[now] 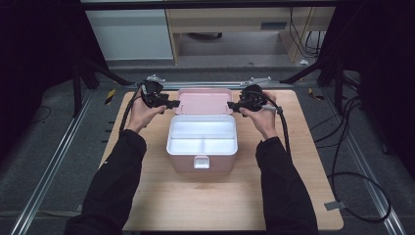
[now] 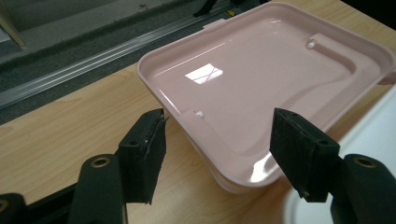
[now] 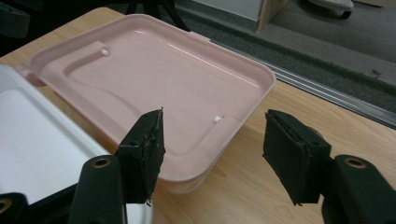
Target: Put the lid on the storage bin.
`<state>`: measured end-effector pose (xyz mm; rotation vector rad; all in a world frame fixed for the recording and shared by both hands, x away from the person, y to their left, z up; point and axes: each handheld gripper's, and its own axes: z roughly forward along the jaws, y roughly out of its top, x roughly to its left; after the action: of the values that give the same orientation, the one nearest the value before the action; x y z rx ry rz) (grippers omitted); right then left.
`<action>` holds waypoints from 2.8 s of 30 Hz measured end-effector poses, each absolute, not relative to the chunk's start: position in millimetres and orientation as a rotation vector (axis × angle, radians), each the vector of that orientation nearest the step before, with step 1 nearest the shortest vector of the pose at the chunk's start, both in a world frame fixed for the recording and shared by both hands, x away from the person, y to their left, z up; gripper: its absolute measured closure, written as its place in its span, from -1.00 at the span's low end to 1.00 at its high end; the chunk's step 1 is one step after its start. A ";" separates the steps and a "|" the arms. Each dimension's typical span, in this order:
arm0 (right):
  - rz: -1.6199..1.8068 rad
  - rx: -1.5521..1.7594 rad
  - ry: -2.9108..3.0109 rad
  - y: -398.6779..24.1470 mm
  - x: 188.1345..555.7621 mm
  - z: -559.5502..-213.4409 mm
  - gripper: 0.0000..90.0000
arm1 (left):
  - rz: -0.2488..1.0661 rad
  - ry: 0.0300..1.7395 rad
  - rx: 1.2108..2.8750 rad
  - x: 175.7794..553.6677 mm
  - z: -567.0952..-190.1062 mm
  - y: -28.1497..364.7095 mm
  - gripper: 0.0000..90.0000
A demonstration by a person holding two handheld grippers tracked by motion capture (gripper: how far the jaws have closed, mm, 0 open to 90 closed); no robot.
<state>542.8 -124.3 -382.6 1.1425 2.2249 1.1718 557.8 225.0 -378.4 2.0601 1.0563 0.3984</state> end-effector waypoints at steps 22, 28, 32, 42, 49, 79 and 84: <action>1.071 1.281 2.250 -104.5 582.4 -421.6 -0.14 | 0.268 1.151 2.078 587.1 -423.2 214.2 -0.13; 1.093 1.302 2.292 -102.9 584.9 -428.9 -0.15 | 0.230 1.154 2.061 587.5 -425.1 213.8 -0.09; 1.114 1.314 2.296 -101.6 585.5 -429.9 -0.15 | 0.225 1.157 2.073 585.8 -423.4 213.7 -0.08; 1.111 1.332 2.298 -101.4 584.9 -430.3 -0.14 | 0.236 1.152 2.105 582.7 -420.8 211.8 -0.07; 1.117 1.355 2.285 -100.7 584.6 -429.7 -0.10 | 0.183 1.178 2.065 582.5 -423.3 212.1 -0.16; 1.259 1.211 2.174 -108.3 546.0 -368.4 0.11 | 0.400 1.046 2.016 542.1 -362.6 218.7 0.32; 1.275 1.192 2.142 -108.3 538.4 -364.5 0.10 | 0.426 1.030 1.989 533.8 -360.3 220.6 0.49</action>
<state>538.4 -108.3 -364.5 1.1919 2.1416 1.2752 533.8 220.6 -360.3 1.9890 1.0299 0.4260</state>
